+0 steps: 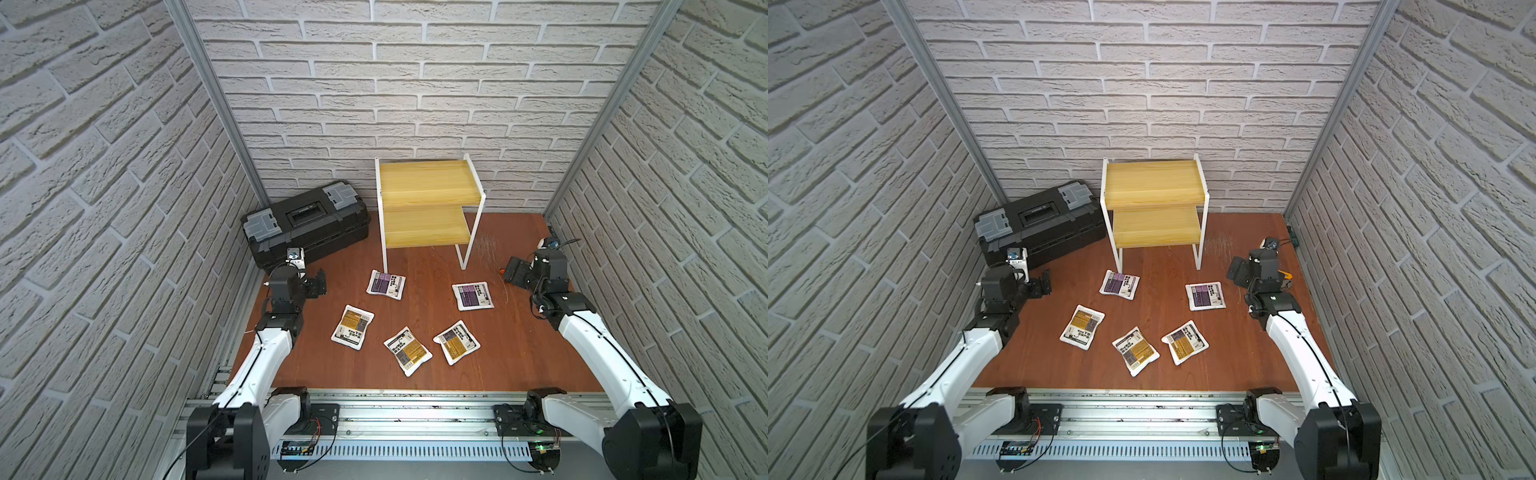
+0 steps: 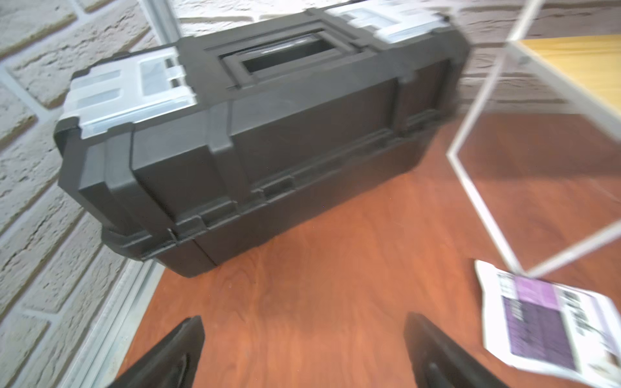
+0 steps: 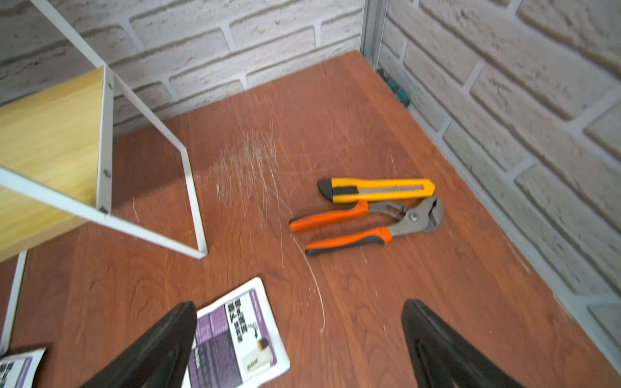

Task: Place the bagged coffee beans on the shelf by color
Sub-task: Adjust the bagged coffee beans at the center of the board.

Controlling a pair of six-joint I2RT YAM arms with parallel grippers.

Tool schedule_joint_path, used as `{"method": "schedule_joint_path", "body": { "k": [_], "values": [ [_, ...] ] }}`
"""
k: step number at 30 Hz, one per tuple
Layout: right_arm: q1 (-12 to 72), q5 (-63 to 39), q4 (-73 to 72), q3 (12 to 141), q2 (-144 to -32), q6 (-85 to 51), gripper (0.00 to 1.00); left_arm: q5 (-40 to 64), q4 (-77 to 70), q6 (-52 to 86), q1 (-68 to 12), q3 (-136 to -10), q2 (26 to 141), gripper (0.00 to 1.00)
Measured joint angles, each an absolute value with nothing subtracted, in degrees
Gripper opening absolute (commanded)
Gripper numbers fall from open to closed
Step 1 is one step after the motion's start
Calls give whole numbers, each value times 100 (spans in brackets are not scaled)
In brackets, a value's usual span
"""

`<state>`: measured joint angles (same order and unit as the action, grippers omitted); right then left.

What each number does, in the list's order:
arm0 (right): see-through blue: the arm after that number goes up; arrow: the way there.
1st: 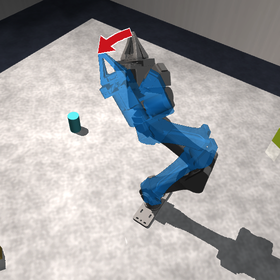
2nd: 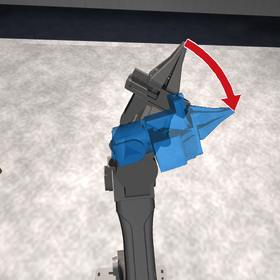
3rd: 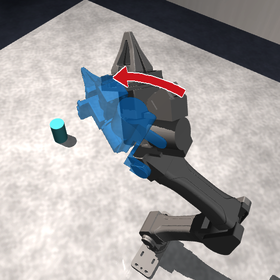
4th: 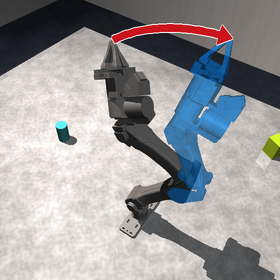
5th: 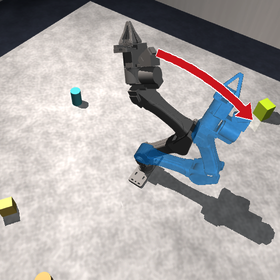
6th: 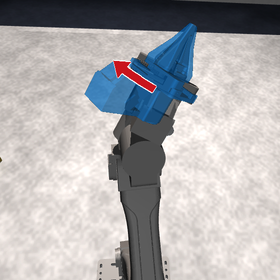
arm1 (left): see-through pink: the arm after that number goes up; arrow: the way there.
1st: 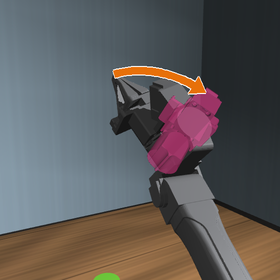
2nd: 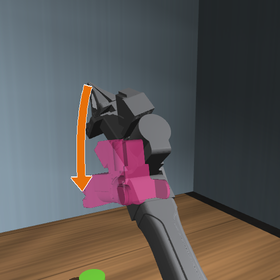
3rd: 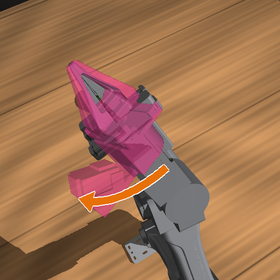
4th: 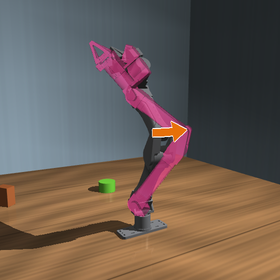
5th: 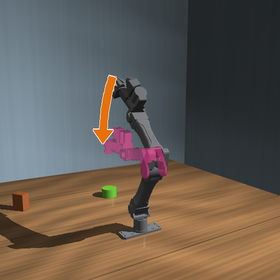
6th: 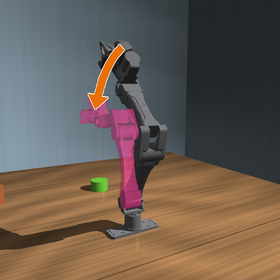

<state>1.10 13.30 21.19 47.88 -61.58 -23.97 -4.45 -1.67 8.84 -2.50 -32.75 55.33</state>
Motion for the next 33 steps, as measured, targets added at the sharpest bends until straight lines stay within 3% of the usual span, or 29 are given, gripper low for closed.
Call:
{"method": "schedule_joint_path", "body": {
  "k": [6, 16, 24, 33],
  "values": [
    [110, -8, 3347, 4768, -5924, -2829, 99, -165, 1273, 1778, -672, -3953, 4917, 99],
    [548, -2073, 4202, 3253, -4390, -3854, 99, -128, 2416, 2574, -2742, -4073, 4794, 99],
    [1203, -2644, 4331, 2228, -3691, -4661, 99, -429, 2456, 2812, -4027, -4316, 5771, 99],
    [1599, -2724, 3481, 1918, -4464, -5476, 100, -633, 2303, 2936, -4598, -4895, 7094, 99]
  ]
}}
